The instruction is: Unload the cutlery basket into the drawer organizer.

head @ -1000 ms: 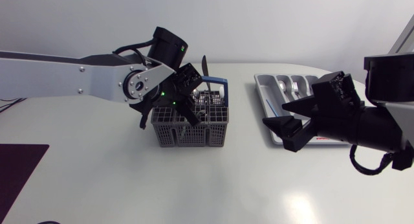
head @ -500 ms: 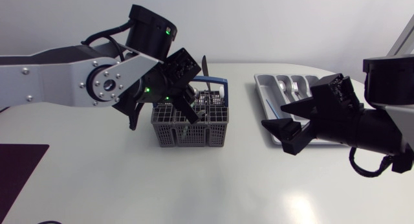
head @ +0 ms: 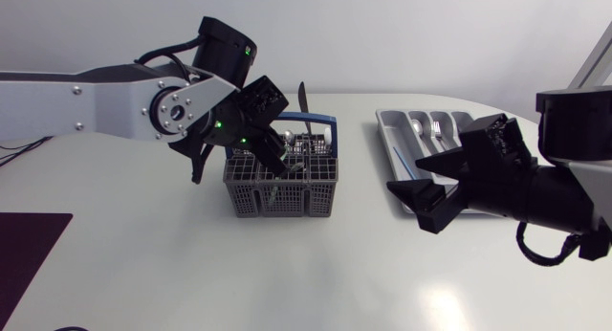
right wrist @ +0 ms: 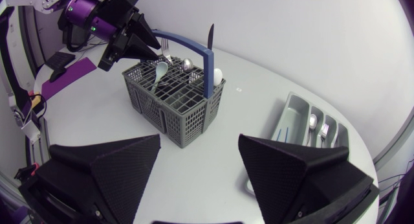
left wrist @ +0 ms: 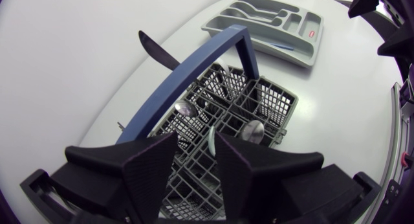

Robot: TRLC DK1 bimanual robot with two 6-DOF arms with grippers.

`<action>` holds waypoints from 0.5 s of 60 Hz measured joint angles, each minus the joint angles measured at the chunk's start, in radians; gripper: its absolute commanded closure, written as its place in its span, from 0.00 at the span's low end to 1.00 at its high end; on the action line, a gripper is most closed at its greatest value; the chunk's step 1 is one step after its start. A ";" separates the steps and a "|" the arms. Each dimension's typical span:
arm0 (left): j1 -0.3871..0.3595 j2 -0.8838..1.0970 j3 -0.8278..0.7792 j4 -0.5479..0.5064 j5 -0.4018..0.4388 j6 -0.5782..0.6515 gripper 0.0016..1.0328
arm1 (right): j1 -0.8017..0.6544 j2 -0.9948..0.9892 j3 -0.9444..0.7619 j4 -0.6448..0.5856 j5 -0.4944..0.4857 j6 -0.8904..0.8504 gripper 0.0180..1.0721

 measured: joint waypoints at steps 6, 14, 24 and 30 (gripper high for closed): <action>0.001 0.007 0.000 -0.003 0.000 0.000 0.47 | 0.000 0.000 -0.002 0.000 0.000 -0.002 0.17; 0.001 0.022 0.000 -0.006 0.012 0.000 0.47 | 0.000 -0.002 -0.002 0.000 0.000 -0.003 0.17; 0.001 0.052 0.002 -0.006 0.018 0.000 0.46 | 0.000 -0.003 -0.003 0.000 0.000 -0.003 0.16; 0.002 0.071 0.006 -0.006 0.018 0.000 0.52 | 0.000 -0.003 -0.003 0.000 0.000 -0.003 0.16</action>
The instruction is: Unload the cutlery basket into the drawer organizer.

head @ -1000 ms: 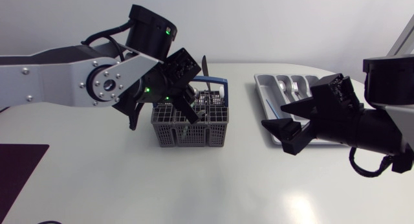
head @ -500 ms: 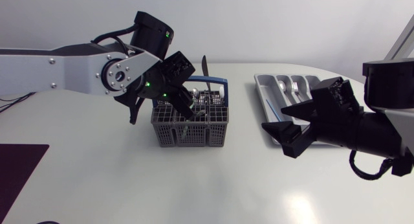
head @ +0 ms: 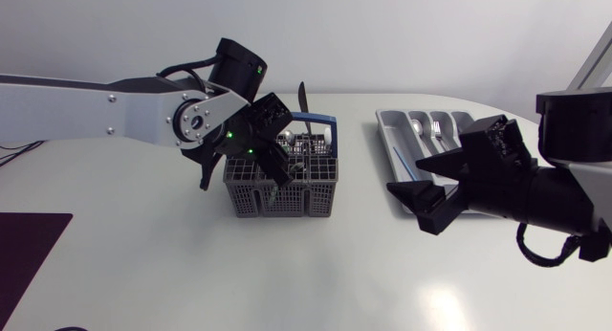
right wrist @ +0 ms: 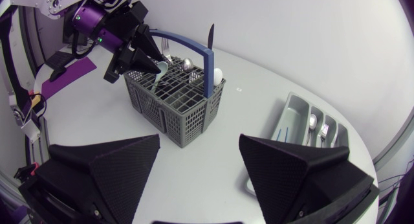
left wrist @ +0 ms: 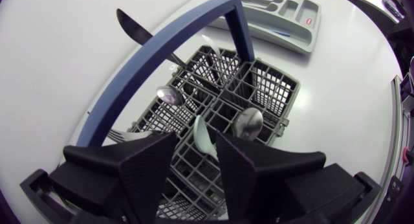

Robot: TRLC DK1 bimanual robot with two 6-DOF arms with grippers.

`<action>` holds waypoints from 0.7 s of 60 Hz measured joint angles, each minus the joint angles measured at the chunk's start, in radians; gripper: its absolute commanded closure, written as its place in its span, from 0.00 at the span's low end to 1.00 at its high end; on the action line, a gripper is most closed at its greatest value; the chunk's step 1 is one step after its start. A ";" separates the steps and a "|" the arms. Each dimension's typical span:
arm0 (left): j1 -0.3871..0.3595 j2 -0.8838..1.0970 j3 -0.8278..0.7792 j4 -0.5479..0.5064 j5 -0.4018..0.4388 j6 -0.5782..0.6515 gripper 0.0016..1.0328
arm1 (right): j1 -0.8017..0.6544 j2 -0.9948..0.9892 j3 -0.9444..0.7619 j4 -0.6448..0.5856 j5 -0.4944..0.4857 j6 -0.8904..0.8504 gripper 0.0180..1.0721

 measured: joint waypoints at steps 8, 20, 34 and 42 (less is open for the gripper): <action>0.000 0.010 0.011 0.000 0.008 0.000 0.71 | 0.000 0.000 -0.001 0.000 0.000 0.000 0.16; 0.000 0.018 0.019 0.006 0.032 0.003 0.97 | 0.000 0.000 -0.001 0.000 0.000 0.000 0.16; 0.005 0.017 0.019 0.007 0.031 0.003 0.97 | 0.000 -0.001 -0.003 0.000 0.000 0.000 0.16; 0.005 -0.014 0.014 0.011 0.032 0.003 0.97 | 0.000 -0.001 -0.006 0.000 0.000 0.000 0.16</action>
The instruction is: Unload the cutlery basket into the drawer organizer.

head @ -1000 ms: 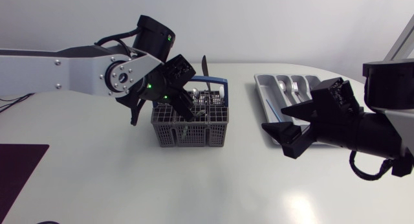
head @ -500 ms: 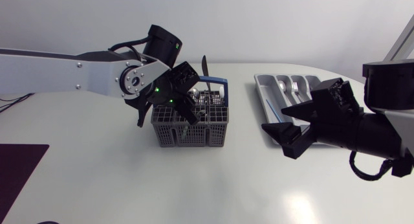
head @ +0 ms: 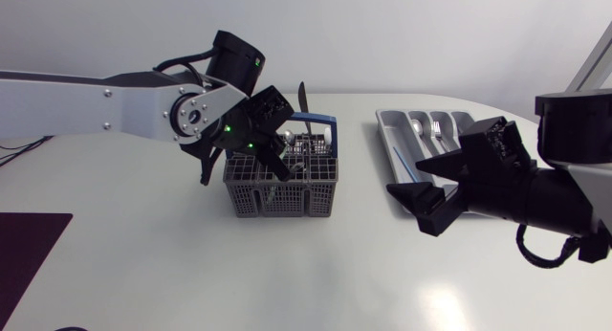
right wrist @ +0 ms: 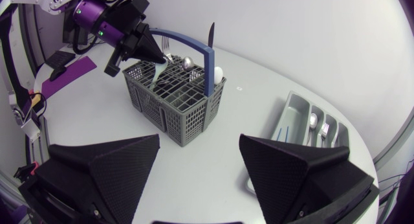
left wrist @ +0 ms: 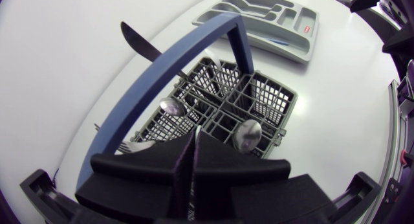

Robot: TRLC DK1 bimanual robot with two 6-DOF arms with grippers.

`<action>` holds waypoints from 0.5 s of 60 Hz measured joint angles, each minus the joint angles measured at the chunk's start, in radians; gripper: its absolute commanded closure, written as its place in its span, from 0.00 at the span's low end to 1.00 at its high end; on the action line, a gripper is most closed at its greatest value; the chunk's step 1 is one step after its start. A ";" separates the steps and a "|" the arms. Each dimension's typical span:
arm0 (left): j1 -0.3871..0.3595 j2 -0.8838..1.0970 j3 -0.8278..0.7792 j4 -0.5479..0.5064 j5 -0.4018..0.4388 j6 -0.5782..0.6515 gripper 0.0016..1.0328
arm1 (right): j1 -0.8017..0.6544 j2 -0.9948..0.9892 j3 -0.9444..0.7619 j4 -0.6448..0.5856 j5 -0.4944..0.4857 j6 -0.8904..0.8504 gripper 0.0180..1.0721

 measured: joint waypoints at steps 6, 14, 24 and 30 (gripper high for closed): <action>-0.002 -0.048 -0.026 0.030 0.001 0.000 0.97 | 0.000 -0.004 -0.006 0.000 0.000 0.000 0.16; -0.013 -0.120 -0.102 0.117 -0.005 0.000 0.97 | 0.000 -0.012 -0.006 0.000 0.000 0.000 0.16; -0.035 -0.199 -0.216 0.240 -0.032 -0.003 0.97 | 0.000 -0.016 -0.007 0.000 0.000 0.000 0.16; -0.047 -0.254 -0.271 0.302 -0.040 -0.003 0.97 | 0.005 -0.023 -0.007 0.000 -0.001 0.000 0.16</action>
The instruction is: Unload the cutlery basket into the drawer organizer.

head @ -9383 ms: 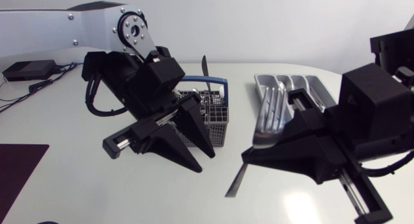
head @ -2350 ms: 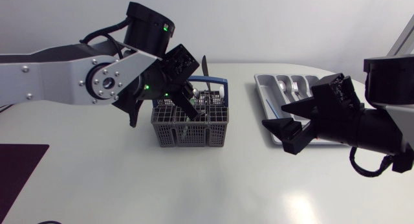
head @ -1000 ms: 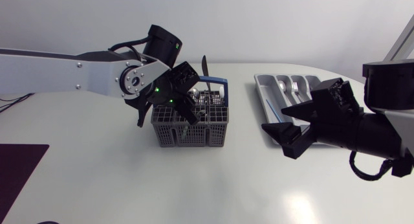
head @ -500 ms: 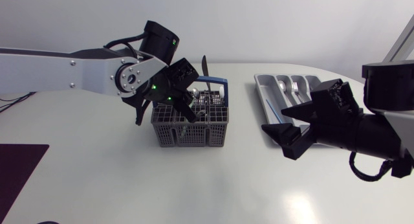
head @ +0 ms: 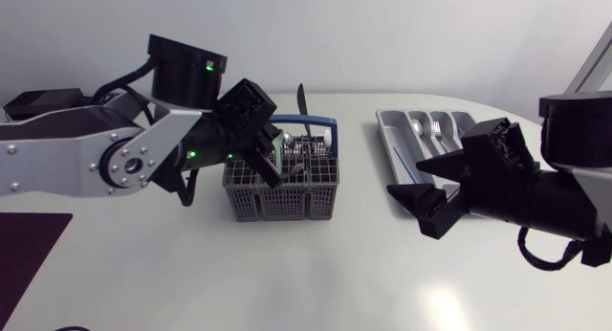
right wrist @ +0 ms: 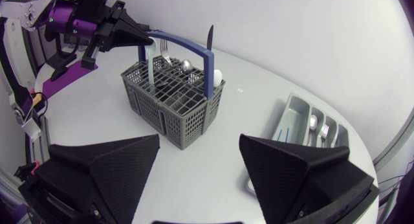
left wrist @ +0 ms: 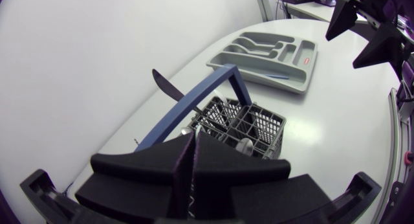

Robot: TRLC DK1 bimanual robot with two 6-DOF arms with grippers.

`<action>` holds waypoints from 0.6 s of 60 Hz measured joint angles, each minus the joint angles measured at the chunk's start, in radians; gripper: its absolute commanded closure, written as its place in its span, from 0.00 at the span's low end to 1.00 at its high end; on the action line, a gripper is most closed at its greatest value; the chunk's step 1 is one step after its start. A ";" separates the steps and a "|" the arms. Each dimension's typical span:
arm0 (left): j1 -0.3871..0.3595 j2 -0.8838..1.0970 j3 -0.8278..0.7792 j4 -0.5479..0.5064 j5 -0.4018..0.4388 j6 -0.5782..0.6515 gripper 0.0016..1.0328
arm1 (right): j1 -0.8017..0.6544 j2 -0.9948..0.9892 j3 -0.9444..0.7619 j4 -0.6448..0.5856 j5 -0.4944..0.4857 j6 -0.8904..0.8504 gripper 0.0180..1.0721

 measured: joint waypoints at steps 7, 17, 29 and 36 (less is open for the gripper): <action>-0.002 -0.061 -0.015 0.037 -0.003 0.000 0.97 | 0.002 -0.018 -0.002 0.000 0.000 0.000 0.16; -0.013 -0.130 -0.015 0.053 -0.021 -0.001 0.97 | 0.020 -0.101 -0.031 0.001 0.000 0.000 0.16; -0.048 -0.139 0.032 -0.057 -0.030 -0.064 0.97 | 0.082 -0.217 -0.043 0.011 0.000 0.001 0.16; -0.080 -0.139 0.076 -0.070 -0.029 -0.126 0.97 | 0.129 -0.254 -0.047 0.045 0.027 0.004 0.16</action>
